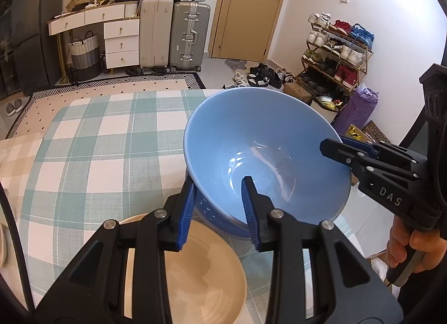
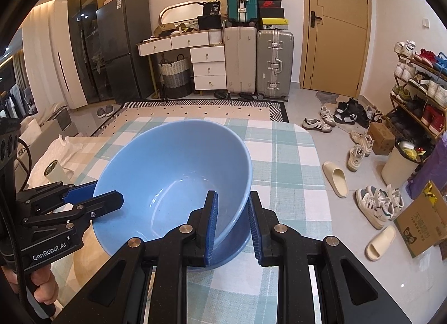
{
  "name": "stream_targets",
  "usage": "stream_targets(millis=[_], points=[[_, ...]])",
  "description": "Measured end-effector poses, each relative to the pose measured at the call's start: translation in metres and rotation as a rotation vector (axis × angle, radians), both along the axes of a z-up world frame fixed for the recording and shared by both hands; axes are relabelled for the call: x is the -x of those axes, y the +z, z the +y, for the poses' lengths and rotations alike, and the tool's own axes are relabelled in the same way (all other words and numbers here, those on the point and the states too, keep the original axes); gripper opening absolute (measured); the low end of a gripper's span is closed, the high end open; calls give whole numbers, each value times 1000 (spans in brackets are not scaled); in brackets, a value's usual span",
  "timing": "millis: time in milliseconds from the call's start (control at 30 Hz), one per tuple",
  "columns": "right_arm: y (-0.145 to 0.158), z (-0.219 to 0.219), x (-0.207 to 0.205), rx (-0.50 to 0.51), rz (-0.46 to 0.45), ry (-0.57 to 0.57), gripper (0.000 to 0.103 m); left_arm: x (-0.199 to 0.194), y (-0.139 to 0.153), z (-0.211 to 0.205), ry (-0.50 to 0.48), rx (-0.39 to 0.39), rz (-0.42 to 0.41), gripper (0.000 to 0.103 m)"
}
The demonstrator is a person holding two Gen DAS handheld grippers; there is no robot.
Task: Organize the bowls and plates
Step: 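Lift the light-blue bowl with the left gripper and lower it into the darker bowl, then open the left gripper to release the light-blue bowl inside the darker bowl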
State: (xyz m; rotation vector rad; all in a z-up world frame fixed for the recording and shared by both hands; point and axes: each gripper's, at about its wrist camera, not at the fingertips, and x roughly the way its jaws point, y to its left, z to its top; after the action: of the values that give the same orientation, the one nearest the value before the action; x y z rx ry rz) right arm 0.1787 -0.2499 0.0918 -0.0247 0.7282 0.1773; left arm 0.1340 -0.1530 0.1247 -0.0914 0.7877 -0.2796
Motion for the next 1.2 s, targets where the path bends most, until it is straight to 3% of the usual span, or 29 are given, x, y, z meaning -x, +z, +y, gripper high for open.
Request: stream_targets(millis=[567,1200], points=[[-34,8,-22,11,46,-2,22,-30,-46,6,13,-38,37,30],[-64,3,-27,75,81,-16,23,-42,-75,-16,9,-109,41,30]])
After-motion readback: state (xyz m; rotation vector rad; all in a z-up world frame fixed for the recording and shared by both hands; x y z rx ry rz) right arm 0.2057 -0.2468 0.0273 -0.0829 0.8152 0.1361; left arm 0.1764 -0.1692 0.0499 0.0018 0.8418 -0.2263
